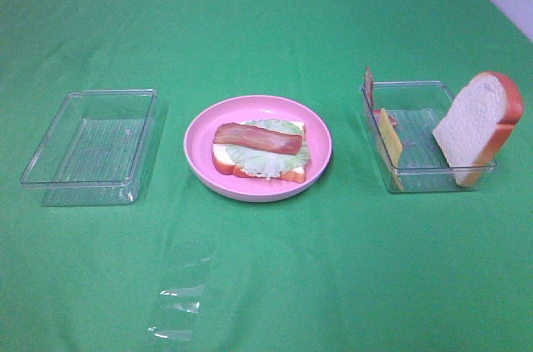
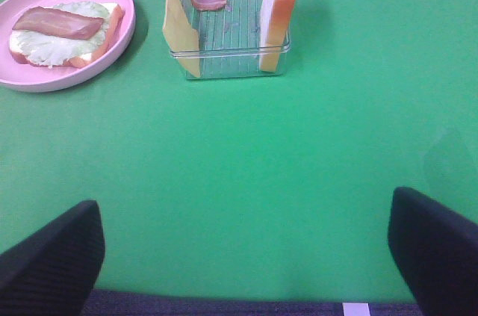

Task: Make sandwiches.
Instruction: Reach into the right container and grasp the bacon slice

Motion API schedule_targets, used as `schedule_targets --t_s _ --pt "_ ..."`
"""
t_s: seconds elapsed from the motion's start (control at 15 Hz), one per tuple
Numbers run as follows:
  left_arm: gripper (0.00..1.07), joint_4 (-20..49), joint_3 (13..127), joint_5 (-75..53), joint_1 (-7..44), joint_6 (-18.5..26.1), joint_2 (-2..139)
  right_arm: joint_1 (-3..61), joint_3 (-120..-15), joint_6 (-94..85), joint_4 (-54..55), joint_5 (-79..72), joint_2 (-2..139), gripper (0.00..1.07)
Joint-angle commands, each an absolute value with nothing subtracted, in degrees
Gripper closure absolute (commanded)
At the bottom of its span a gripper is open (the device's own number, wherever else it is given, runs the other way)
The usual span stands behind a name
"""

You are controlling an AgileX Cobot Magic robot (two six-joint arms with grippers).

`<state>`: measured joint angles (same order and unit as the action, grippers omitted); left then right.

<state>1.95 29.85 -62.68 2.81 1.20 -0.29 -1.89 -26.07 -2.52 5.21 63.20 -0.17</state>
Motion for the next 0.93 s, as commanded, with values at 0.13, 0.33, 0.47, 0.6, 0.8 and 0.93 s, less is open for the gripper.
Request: schedule_targets --t_s 0.13,0.33,0.47,0.6,0.8,0.93 --pt "0.07 2.1 29.7 -61.7 2.8 0.7 -1.3 -1.9 -25.8 -2.7 5.5 62.9 -1.8 0.09" --pt "0.07 2.2 29.7 -61.7 -2.2 0.7 -1.5 -1.9 -25.8 -2.7 5.5 62.9 -1.8 0.09" --pt "0.07 2.2 29.7 -61.7 -2.5 0.7 -1.5 -1.9 -25.8 -2.7 5.5 62.9 -1.8 0.09" --pt "0.07 2.2 29.7 -61.7 -2.5 0.7 -1.5 -1.9 -25.8 -2.7 5.7 62.9 -1.8 0.09" --pt "0.08 2.2 29.7 -61.7 -2.5 0.7 -1.5 -1.9 -26.0 -2.8 4.2 62.9 1.9 0.09" --pt "0.08 2.2 29.7 -61.7 -2.5 0.7 -1.5 -1.9 -26.5 -2.8 4.3 62.6 8.1 0.09"
